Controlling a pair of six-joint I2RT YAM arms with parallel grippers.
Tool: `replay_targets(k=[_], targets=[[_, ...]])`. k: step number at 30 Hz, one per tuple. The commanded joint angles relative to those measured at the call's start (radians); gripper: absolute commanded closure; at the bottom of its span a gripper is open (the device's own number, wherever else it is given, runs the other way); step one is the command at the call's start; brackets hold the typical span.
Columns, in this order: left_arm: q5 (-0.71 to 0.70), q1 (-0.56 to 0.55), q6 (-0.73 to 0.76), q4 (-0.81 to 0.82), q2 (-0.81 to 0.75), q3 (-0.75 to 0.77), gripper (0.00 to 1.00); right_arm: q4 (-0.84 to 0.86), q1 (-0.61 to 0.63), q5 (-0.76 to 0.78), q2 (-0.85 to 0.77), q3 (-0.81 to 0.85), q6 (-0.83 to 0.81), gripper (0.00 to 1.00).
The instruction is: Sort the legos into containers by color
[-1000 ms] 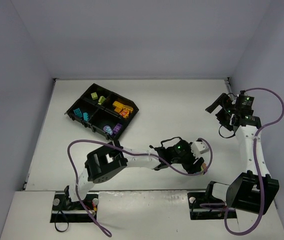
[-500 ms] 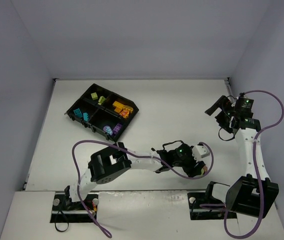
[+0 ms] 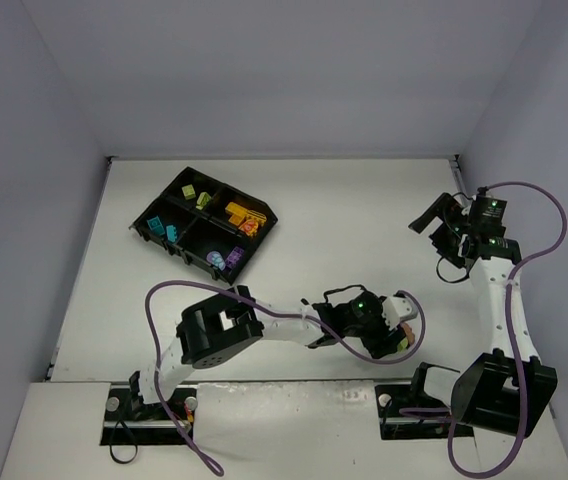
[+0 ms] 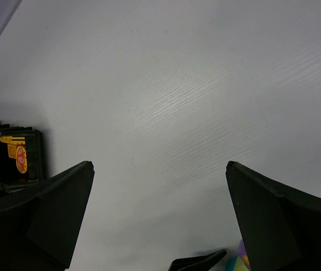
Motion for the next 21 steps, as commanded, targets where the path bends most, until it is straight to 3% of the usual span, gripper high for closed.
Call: replay_targets(k=[1, 13, 21], targets=[[-0.024, -0.003, 0.024, 0.027, -0.026, 0.063, 0.46, 0.023, 0.002, -0.026, -0.027, 0.0, -0.011, 0.0], [-0.064, -0.02, 0.049, 0.029, 0.02, 0.1, 0.47, 0.023, 0.002, -0.029, -0.029, -0.012, -0.012, 0.0], [-0.132, -0.007, 0.116, 0.064, -0.087, -0.037, 0.73, 0.037, 0.004, -0.062, -0.021, -0.018, -0.022, 0.04]])
